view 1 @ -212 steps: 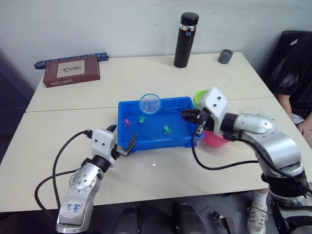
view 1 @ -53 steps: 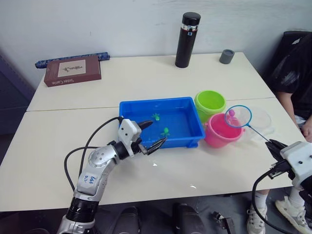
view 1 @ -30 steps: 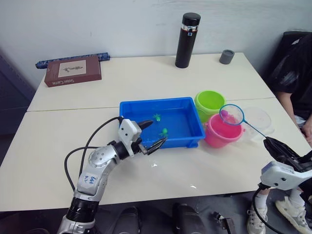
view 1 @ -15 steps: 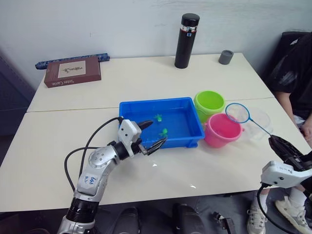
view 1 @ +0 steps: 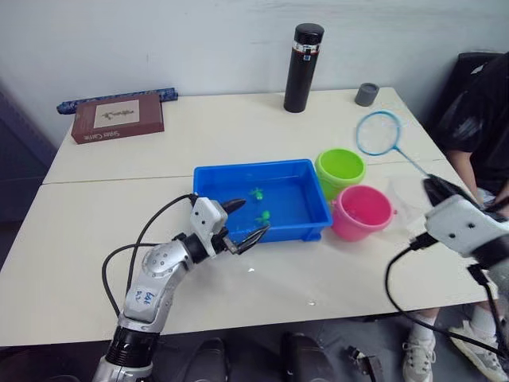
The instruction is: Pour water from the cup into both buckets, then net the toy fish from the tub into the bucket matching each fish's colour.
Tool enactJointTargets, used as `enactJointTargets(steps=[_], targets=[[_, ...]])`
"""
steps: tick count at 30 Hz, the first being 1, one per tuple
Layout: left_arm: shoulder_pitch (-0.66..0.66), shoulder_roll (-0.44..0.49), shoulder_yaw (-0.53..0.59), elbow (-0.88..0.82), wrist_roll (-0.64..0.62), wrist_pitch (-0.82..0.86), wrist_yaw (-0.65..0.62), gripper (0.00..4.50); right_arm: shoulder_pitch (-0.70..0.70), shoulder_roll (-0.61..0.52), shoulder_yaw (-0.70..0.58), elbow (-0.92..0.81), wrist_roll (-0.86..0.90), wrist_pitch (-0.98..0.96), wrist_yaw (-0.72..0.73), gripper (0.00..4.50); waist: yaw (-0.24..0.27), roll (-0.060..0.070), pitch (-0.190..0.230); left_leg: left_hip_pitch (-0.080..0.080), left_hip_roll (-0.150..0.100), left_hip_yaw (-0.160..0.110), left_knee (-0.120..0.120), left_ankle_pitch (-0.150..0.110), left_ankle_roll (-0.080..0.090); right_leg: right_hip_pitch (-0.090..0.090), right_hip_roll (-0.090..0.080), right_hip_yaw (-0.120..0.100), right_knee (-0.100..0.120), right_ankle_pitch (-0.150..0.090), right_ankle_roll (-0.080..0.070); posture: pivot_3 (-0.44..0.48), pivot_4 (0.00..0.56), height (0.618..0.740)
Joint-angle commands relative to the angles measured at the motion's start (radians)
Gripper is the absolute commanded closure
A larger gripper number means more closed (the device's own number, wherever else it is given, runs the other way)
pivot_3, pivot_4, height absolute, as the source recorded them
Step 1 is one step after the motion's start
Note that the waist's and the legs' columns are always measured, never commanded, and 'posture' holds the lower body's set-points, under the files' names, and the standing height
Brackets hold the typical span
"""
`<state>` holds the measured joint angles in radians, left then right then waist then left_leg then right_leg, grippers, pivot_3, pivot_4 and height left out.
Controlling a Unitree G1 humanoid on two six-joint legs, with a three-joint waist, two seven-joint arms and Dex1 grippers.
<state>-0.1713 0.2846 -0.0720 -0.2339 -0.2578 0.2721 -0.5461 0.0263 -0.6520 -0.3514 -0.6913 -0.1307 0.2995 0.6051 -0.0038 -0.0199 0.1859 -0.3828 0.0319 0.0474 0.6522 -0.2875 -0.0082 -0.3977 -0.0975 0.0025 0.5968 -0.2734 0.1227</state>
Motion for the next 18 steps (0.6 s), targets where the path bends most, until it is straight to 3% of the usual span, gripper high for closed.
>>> enactJointTargets(steps=[1,5,14,18], targets=[[0.040,0.005,0.032,-0.091,0.028,0.013,0.071,0.04,-0.114,-0.013,0.082,-0.077,0.103,0.185,0.044,4.50,0.001,0.000,0.000,0.000,0.000,-0.002,0.000,0.000,0.000,0.000,0.000,0.000,0.000,0.000,0.000,0.000,0.150,0.740],[0.096,0.001,0.052,-0.156,0.038,0.038,0.129,0.04,-0.255,-0.041,0.153,-0.021,0.158,0.283,0.073,4.50,0.003,0.000,0.000,0.000,-0.001,-0.002,0.000,0.000,0.000,0.000,-0.002,0.000,0.000,0.000,0.000,0.000,0.150,0.740],[0.233,-0.009,0.088,-0.252,0.054,0.037,0.218,0.04,-0.333,-0.145,0.302,0.283,0.156,0.106,0.191,4.50,0.001,0.000,0.000,-0.003,-0.002,-0.003,-0.002,-0.001,0.001,-0.001,-0.004,-0.003,-0.004,-0.001,-0.002,0.000,0.150,0.740],[0.266,-0.014,0.095,-0.262,0.059,0.022,0.238,0.04,-0.388,-0.144,0.344,0.333,0.185,0.187,0.221,4.50,-0.001,0.000,0.000,-0.003,-0.001,-0.004,-0.001,-0.001,0.001,-0.001,-0.003,-0.004,-0.003,-0.001,-0.002,0.000,0.150,0.740]])
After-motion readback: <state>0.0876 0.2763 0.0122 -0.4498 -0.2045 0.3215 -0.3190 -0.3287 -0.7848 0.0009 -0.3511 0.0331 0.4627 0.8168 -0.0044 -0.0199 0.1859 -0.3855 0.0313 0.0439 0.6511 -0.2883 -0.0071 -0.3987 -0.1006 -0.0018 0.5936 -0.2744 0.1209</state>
